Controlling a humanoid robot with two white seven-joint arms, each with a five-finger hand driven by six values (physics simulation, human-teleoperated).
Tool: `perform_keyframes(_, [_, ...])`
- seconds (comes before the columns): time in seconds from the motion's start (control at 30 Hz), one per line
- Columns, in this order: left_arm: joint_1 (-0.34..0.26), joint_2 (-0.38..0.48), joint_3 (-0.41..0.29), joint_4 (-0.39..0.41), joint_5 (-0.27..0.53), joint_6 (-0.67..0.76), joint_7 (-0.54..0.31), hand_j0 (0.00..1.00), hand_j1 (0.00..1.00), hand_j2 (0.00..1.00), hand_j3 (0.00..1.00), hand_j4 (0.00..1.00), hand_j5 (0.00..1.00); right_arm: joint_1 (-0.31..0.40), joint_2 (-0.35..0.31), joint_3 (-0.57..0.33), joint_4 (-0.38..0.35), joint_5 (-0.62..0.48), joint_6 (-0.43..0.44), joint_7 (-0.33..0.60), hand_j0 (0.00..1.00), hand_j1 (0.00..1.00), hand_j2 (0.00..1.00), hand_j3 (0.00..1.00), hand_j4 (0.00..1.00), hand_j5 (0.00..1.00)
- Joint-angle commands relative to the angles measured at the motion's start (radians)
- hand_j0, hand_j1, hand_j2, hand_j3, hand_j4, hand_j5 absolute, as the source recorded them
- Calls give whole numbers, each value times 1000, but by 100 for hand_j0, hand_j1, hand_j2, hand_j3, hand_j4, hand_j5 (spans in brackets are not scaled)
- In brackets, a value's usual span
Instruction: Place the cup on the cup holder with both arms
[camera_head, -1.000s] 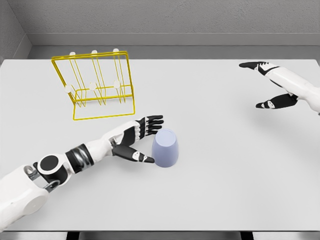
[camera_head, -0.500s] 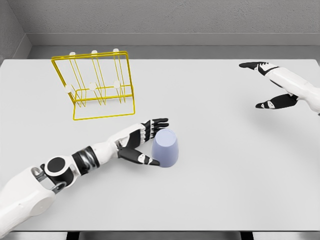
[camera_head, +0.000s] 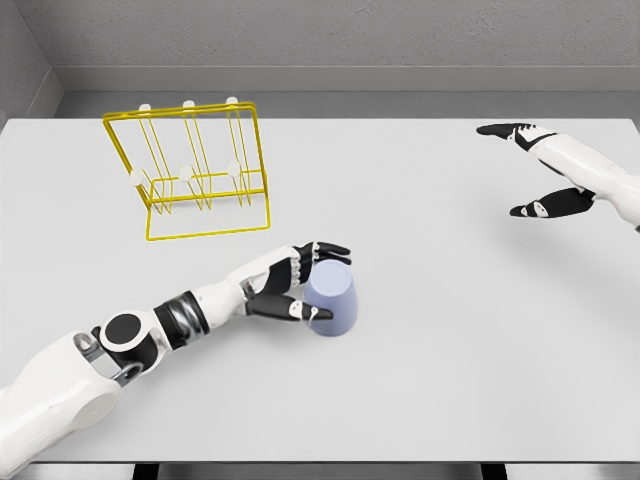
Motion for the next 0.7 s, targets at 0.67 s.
perform_keyframes(0.67, [-6,2,48,-30,15,-5,1,58,58,58,58,58,58,9,-1,-28,7,-5,2,1,100,100,100,100,100,100])
